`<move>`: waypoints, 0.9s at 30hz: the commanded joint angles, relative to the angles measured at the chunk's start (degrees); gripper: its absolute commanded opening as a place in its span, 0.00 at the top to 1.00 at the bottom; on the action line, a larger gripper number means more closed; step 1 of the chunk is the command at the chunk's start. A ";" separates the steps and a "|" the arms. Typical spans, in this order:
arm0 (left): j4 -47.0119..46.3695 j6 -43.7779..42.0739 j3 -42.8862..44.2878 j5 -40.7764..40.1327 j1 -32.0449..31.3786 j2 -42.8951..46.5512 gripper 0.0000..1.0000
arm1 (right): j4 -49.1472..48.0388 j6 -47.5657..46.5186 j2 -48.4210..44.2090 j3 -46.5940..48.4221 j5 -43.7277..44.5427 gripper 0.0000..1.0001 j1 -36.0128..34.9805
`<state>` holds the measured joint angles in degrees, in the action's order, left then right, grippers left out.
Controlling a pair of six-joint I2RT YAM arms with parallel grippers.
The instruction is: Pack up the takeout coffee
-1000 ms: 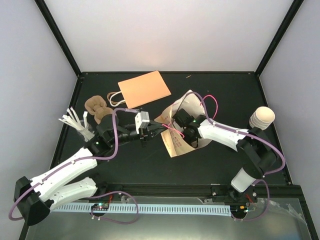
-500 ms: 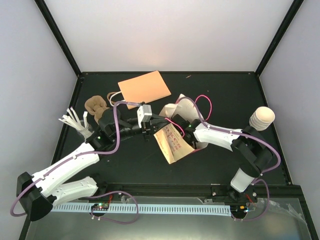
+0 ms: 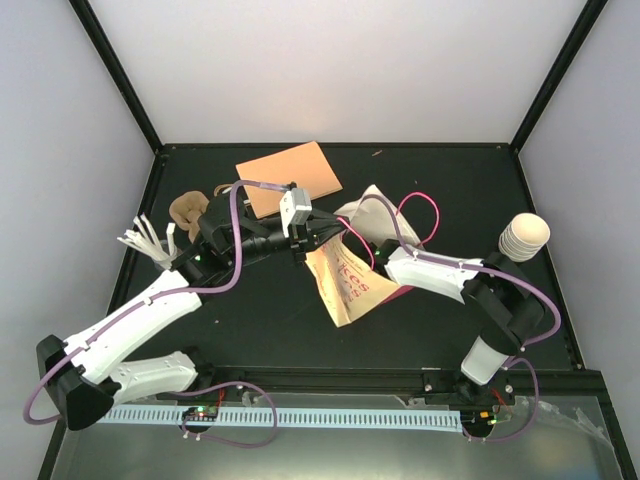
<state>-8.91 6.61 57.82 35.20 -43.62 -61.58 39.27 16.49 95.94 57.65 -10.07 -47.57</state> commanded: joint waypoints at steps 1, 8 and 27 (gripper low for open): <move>-5.49 -1.02 5.61 0.77 -0.14 1.63 0.98 | 5.72 1.97 1.25 0.76 12.78 0.99 -0.26; -3.40 -1.72 6.84 0.08 -0.07 2.25 0.98 | 8.31 3.43 2.69 1.61 20.32 0.99 -0.40; -1.29 -0.34 8.68 -0.40 0.11 1.94 0.99 | 13.05 4.83 4.66 2.70 31.70 0.99 -0.45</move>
<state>-1.96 5.23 60.62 34.89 -43.62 -61.58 48.31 19.68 98.04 60.66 15.18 -47.94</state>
